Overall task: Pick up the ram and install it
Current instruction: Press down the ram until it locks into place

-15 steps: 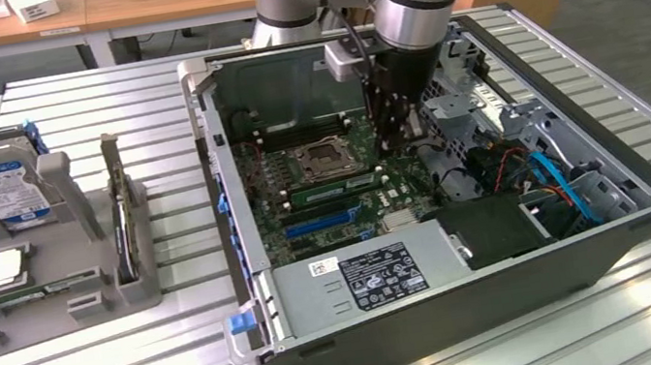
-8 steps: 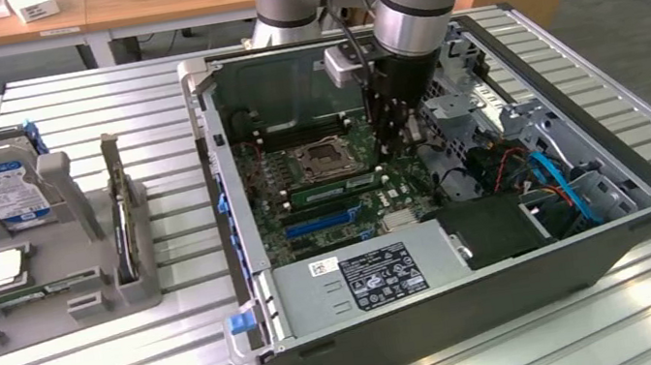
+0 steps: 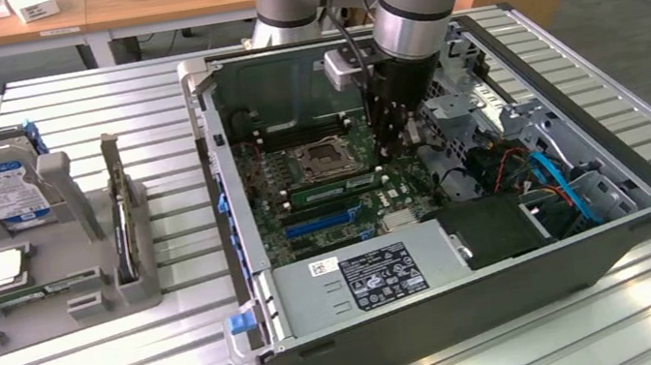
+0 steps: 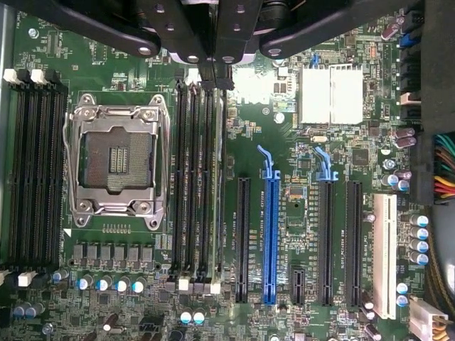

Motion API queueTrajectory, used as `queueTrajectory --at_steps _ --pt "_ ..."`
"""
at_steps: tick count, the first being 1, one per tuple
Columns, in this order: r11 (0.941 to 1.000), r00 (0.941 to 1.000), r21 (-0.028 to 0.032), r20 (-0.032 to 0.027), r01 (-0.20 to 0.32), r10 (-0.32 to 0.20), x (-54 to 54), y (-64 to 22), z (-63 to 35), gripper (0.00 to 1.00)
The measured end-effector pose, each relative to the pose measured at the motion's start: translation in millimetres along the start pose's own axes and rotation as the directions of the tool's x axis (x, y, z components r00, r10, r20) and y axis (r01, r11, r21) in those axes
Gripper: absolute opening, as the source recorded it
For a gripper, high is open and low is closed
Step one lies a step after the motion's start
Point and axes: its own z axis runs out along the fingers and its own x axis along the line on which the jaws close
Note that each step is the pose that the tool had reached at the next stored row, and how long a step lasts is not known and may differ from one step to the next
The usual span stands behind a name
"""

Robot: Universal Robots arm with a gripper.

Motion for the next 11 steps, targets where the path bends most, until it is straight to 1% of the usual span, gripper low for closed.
queueTrajectory --at_steps 3,8,11 --pt "1.0000 1.0000 0.0002 0.0006 0.000 0.000 -0.1 -0.1 1.0 0.10" --pt "1.0000 1.0000 0.0001 0.0002 0.000 0.000 0.0 -0.1 4.5 0.10" --pt "1.0000 1.0000 0.0000 -0.0001 0.000 0.000 0.1 -0.1 4.8 0.10"
